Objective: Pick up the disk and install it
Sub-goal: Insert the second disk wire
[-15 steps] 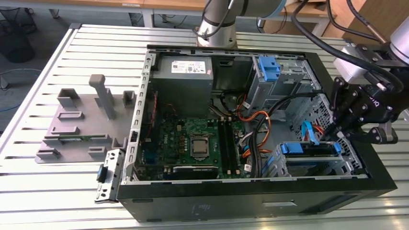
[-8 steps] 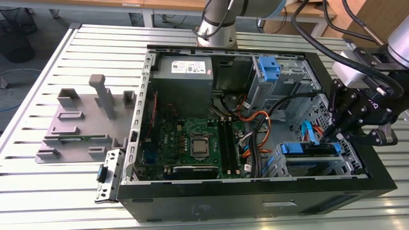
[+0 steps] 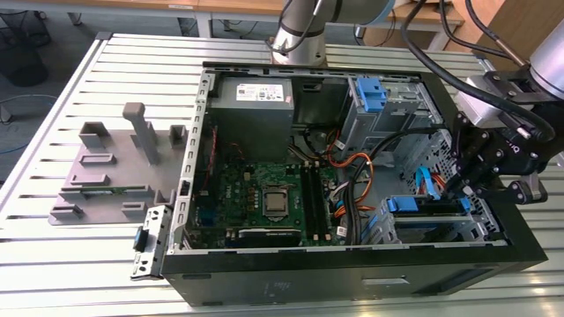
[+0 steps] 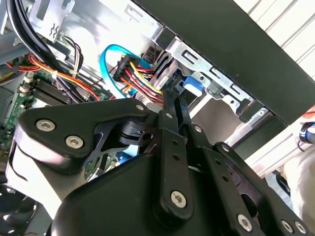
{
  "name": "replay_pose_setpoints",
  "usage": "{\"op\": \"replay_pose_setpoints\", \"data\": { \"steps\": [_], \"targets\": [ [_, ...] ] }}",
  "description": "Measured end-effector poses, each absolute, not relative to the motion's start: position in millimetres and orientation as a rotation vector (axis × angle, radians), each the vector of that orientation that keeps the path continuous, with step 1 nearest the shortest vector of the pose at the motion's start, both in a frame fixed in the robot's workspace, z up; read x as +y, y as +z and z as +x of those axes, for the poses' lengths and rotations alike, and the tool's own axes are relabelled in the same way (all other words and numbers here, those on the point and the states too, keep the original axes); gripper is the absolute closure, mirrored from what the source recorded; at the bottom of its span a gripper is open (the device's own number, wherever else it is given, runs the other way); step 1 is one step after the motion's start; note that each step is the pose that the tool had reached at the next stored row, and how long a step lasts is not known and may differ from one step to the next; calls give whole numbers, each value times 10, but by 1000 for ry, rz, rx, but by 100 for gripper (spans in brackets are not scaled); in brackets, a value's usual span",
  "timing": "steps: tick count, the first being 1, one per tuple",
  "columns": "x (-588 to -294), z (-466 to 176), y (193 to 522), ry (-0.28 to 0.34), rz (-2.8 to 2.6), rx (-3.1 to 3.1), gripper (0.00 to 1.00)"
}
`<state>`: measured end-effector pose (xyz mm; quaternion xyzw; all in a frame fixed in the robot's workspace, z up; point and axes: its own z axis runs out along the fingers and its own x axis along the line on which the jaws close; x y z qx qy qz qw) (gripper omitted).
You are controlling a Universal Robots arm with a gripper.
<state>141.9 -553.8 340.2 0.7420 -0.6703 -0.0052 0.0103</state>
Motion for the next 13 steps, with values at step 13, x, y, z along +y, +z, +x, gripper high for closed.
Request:
{"op": "replay_pose_setpoints", "data": {
  "steps": [13],
  "targets": [
    [-5539,1323,3392,41,2351,-2101,84]
  ]
}}
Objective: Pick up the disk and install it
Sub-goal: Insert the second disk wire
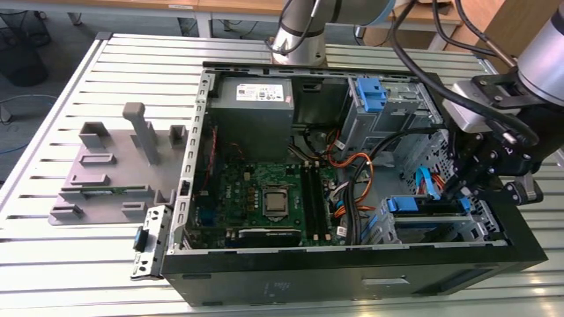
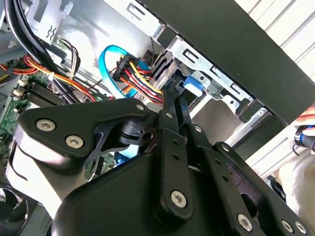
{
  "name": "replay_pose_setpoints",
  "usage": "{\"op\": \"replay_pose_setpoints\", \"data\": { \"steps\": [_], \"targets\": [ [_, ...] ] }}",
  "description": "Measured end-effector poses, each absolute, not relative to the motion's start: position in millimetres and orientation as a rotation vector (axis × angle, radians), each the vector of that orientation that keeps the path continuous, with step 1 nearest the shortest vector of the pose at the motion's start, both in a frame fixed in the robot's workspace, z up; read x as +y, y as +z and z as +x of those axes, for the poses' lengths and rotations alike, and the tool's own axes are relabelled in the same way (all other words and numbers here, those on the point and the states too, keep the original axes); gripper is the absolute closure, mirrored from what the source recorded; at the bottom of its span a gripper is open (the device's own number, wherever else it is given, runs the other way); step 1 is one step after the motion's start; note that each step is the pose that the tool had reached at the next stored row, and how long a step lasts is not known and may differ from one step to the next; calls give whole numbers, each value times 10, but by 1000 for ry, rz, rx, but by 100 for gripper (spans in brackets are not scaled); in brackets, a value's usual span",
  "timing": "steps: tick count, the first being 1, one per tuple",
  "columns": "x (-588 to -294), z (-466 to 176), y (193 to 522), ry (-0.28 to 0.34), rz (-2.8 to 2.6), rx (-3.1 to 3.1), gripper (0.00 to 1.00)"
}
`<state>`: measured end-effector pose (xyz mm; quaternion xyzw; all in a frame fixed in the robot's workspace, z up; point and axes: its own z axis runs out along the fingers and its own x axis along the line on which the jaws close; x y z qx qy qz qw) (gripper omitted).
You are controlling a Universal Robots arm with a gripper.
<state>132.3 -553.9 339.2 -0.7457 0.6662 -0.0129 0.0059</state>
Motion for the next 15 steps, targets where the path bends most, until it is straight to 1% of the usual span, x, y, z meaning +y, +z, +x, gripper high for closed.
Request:
{"op": "replay_pose_setpoints", "data": {
  "steps": [15],
  "targets": [
    [-5539,1311,3379,-41,-2300,2123,84]
  ]
}}
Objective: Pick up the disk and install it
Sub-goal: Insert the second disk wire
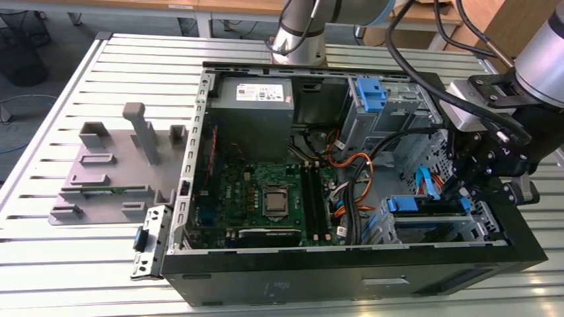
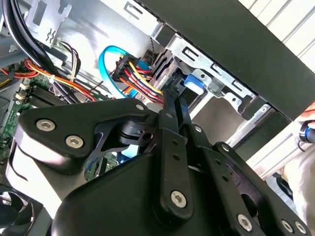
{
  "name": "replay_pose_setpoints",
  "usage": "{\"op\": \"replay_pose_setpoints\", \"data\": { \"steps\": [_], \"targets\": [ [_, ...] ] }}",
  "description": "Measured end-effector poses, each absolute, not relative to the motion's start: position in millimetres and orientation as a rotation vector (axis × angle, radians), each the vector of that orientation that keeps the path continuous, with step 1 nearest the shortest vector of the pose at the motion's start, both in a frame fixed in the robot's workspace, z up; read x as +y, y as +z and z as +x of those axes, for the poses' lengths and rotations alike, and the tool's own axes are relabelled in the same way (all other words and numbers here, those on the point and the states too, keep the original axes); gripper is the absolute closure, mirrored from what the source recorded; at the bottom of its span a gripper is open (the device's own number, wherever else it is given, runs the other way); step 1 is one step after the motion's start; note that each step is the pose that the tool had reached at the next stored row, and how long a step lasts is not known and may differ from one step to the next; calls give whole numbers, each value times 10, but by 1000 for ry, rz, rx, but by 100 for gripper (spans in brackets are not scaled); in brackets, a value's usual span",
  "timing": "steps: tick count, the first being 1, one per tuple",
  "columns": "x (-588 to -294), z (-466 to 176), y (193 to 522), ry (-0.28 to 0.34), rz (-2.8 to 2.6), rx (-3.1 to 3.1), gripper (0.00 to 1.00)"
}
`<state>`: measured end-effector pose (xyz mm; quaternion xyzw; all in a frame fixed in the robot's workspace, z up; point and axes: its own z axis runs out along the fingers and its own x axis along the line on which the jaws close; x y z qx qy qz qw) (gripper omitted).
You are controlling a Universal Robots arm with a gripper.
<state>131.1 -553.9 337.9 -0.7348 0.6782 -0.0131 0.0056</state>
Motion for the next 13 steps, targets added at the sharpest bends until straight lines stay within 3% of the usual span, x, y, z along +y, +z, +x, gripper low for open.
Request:
{"op": "replay_pose_setpoints", "data": {
  "steps": [13],
  "targets": [
    [-5543,1298,3351,-41,-2299,2125,84]
  ]
}}
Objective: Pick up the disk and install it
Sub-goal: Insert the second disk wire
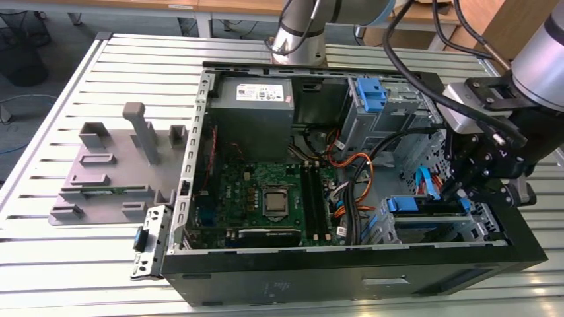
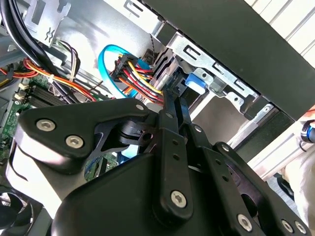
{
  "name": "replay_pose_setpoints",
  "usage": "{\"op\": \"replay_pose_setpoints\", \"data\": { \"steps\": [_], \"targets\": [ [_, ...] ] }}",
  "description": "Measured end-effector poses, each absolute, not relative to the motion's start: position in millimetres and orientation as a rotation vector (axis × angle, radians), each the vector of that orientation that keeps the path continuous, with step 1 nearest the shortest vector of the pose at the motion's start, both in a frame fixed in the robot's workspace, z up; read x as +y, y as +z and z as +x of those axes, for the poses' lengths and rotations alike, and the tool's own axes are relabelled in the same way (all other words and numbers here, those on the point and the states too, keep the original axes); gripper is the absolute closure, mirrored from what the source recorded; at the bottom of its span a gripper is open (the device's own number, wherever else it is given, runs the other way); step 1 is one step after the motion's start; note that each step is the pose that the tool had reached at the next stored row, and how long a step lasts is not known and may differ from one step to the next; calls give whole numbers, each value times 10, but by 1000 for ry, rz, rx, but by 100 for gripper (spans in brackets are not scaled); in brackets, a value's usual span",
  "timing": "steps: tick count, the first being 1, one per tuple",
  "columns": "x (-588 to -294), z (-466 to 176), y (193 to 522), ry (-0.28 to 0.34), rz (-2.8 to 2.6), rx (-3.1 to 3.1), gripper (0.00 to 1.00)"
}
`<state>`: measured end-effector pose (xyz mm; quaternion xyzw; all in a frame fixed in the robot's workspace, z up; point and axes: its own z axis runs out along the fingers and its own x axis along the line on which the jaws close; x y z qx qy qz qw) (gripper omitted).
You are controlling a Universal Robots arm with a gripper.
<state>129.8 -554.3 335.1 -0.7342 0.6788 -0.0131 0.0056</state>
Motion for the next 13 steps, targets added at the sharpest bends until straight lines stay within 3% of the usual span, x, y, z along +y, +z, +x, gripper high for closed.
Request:
{"op": "replay_pose_setpoints", "data": {
  "steps": [13],
  "targets": [
    [-5543,1297,3349,-41,-2290,2134,84]
  ]
}}
